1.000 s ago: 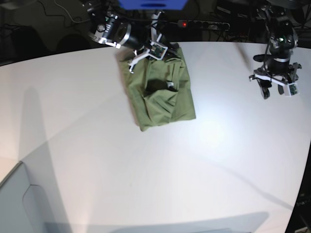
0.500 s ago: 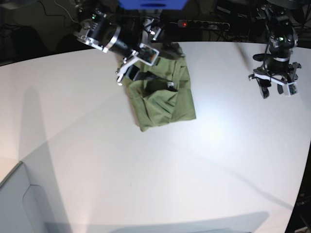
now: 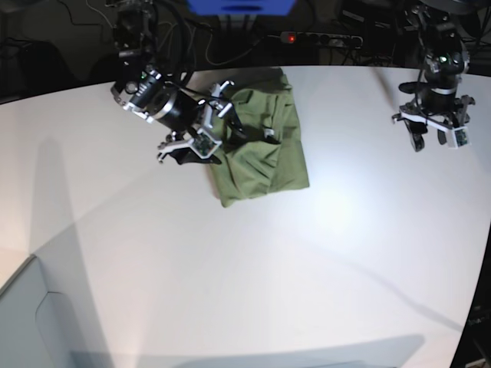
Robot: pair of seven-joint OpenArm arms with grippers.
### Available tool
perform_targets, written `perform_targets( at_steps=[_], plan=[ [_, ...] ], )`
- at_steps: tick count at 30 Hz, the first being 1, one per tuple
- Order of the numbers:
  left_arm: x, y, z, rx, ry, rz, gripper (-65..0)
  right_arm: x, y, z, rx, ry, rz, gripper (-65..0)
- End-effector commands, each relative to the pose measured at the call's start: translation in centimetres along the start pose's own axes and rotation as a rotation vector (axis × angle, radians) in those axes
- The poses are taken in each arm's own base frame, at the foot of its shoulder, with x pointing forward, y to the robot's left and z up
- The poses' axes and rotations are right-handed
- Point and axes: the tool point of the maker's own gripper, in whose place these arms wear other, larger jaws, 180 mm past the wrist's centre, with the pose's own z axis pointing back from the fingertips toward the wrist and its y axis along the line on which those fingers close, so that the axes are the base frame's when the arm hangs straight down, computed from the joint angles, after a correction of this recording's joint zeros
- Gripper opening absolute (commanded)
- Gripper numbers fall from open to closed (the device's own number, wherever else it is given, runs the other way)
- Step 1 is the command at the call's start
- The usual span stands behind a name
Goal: Fold the T-shirt properly
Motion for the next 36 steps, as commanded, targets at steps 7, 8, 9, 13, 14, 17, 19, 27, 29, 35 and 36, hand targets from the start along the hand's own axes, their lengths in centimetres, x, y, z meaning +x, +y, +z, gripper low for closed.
perform_targets(
  at_steps=[7, 8, 9, 13, 14, 17, 19, 27, 29, 35, 36],
  plan=[
    [1.2, 0.2, 0.2, 0.005, -0.043, -0.012, -30.1, 1.5, -1.0, -1.2, 0.018, -0.054, 0.010, -37.3],
    [1.2, 0.2, 0.2, 0.005, -0.043, -0.012, -30.1, 1.5, -1.2, -1.4, 0.019, -0.053, 0.010, -42.5],
    [1.2, 0.2, 0.2, 0.005, -0.043, -0.012, -30.1, 1.6, -1.3, -1.6, 0.020, -0.053, 0.008, -48.8],
    [1.2, 0.3, 0.2, 0.005, -0.042, -0.014, -30.2, 2.0, -1.5, -1.9, 0.021, -0.061, 0.016, -65.0],
    [1.2, 0.3, 0.2, 0.005, -0.042, -0.014, -30.2, 2.3, -1.5, -1.9, 0.020, -0.066, 0.019, -64.3],
    [1.2, 0.2, 0.3, 0.004, -0.042, -0.010, -30.2, 3.8, -0.7, -2.0, 0.034, -0.102, 0.034, -65.0],
    [1.2, 0.2, 0.3, 0.003, -0.042, -0.008, -30.2, 4.9, 0.1, -2.1, 0.050, -0.127, 0.049, -64.9],
    [0.1, 0.1, 0.6, 0.005, -0.019, 0.003, -30.2, 8.6, 2.6, -4.0, 0.130, -0.202, 0.093, -64.9],
    [0.1, 0.1, 0.6, 0.006, -0.019, 0.000, -30.2, 9.3, 2.5, -4.7, 0.135, -0.212, 0.088, -64.9],
    [-0.8, 0.2, 1.0, 0.007, 0.005, -0.004, -30.2, 9.8, 2.1, -6.5, 0.156, -0.209, 0.077, -64.9],
    [-0.8, 0.2, 1.0, 0.005, 0.006, -0.002, -30.3, 9.7, 1.9, -6.7, 0.158, -0.206, 0.078, -64.9]
  ],
)
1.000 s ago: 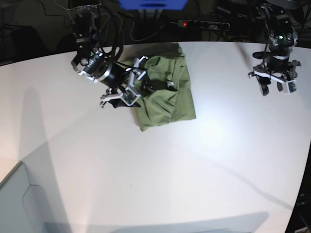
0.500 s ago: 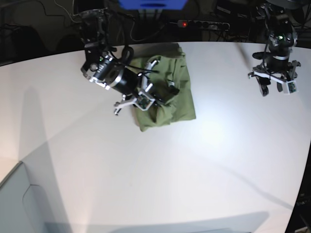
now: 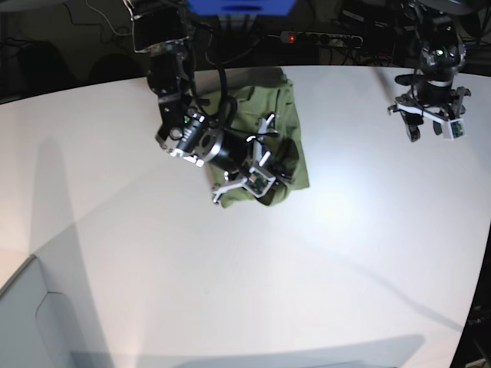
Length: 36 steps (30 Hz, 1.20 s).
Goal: Fold the T-shirt properly
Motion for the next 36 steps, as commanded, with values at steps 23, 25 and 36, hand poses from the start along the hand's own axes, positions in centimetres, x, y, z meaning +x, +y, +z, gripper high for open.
perform_targets(
  at_steps=[23, 25, 36],
  plan=[
    [2.6, -0.3, -0.3, -0.006, -0.079, 0.002, -30.2, 0.6, 4.2, 6.8, -0.027, -0.057, 0.041, -23.6],
    [2.8, -0.4, -0.4, -0.008, -0.086, 0.004, -30.1, -0.3, 5.2, 7.1, -0.015, -0.038, 0.013, -23.6],
    [3.5, -0.6, -0.5, -0.013, -0.103, 0.009, -30.1, -5.3, 11.7, 5.4, 0.172, 0.077, -0.079, -23.6]
  ],
)
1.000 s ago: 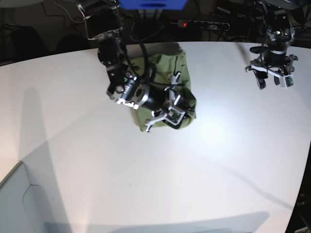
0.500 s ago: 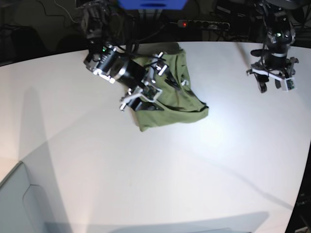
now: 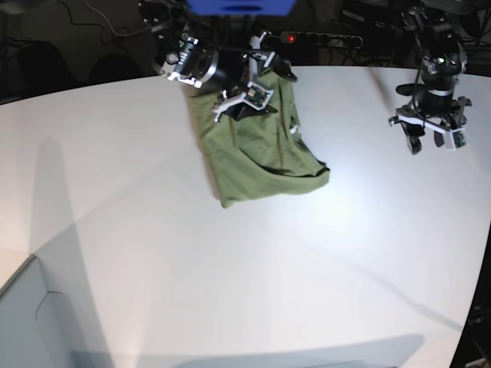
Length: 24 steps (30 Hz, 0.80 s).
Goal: Fold the T-shirt properly
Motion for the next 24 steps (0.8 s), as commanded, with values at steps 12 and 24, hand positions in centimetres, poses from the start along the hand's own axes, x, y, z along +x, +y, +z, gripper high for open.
perform_targets(
  at_steps=[12, 24],
  plan=[
    [-0.6, -1.2, 0.6, -0.011, 0.028, 0.042, -30.1, 0.8, 3.0, -0.4, 0.115, -0.024, 0.067, -23.3],
    [-1.3, -7.9, 1.9, -0.275, 0.121, 0.336, -20.4, 5.2, -3.3, 4.5, -0.126, -0.130, 0.136, -22.9]
  ],
)
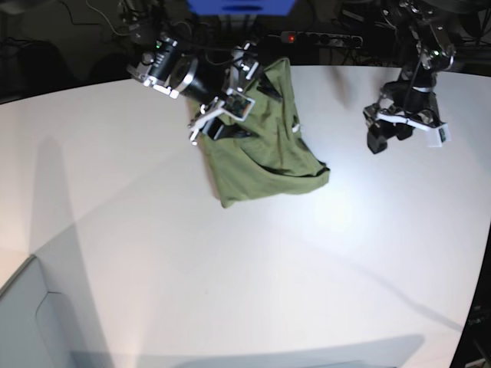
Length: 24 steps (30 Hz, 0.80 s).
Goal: Fold the T-shirt properly
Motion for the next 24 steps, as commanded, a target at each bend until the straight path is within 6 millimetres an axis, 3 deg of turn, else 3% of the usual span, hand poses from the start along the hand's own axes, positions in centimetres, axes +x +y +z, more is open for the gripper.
perform_targets(
  at_steps=[1, 8, 13, 18, 20, 24],
  plan=[
    [0.1, -0.9, 0.1, -0.036, -0.005, 0.020, -19.3, 1.4, -0.4, 0.5, -0.008, -0.055, 0.006, -22.9],
    [-6.8, -5.4, -2.5, -0.177, 0.195, 0.150, -18.5, 0.0, -4.2, 2.2, -0.127, -0.017, -0.007, -22.9],
    [-9.8, -7.4, -4.4, -0.231, 0.293, 0.174, -18.5, -0.8, -3.9, 2.5, -0.125, 0.006, -0.020, -22.9],
    [-10.6, -8.1, -5.1, -0.251, 0.322, 0.179, -18.9, -1.2, -3.4, 2.6, -0.118, 0.011, -0.032, -22.9],
    [-10.6, -8.1, -5.1, -0.250, 0.322, 0.179, -22.6, -1.2, -3.4, 2.6, -0.118, 0.012, -0.033, -22.9],
    [-11.6, -8.3, -5.3, -0.258, 0.355, 0.182, -41.8, -1.6, -4.4, 3.1, -0.150, 0.022, -0.038, -22.9]
  ],
)
